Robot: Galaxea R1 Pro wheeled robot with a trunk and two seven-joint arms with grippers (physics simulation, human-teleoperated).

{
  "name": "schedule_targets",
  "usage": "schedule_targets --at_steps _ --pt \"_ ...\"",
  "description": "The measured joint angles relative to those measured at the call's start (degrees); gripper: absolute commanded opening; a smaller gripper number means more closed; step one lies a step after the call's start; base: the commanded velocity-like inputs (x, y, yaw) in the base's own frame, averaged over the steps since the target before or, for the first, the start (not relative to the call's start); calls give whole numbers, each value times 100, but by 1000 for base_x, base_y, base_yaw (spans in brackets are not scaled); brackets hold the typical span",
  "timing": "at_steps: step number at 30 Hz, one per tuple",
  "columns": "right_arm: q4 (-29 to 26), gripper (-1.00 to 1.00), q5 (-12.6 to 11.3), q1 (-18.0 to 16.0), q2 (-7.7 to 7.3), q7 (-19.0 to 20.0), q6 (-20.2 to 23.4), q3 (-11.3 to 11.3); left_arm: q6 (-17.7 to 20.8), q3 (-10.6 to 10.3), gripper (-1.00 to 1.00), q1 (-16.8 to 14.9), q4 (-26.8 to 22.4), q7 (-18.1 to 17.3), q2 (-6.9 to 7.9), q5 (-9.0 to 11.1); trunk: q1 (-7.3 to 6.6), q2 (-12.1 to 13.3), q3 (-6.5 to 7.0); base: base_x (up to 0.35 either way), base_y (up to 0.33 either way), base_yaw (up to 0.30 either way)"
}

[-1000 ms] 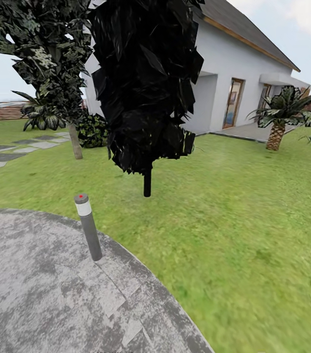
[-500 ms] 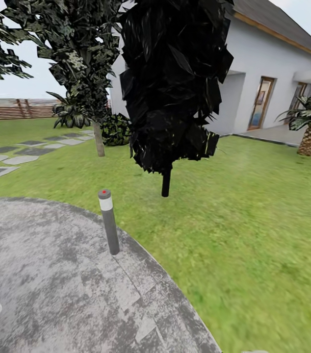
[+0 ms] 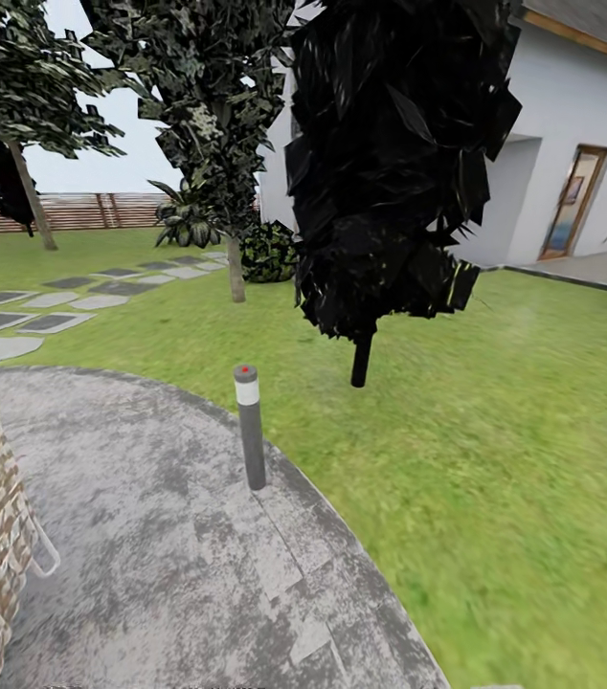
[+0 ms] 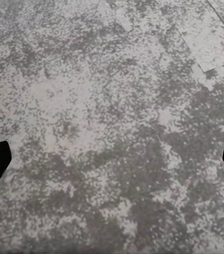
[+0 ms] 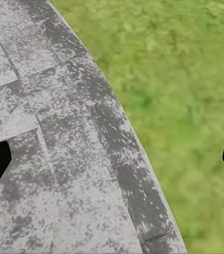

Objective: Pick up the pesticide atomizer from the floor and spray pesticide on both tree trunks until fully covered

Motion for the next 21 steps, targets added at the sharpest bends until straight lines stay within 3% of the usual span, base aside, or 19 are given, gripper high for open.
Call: schedule_targets --at_steps 21 --pt "0 100 -1 0 -2 0 -3 0 0 0 100 0 0 0 0 -2 0 0 0 0 0 279"
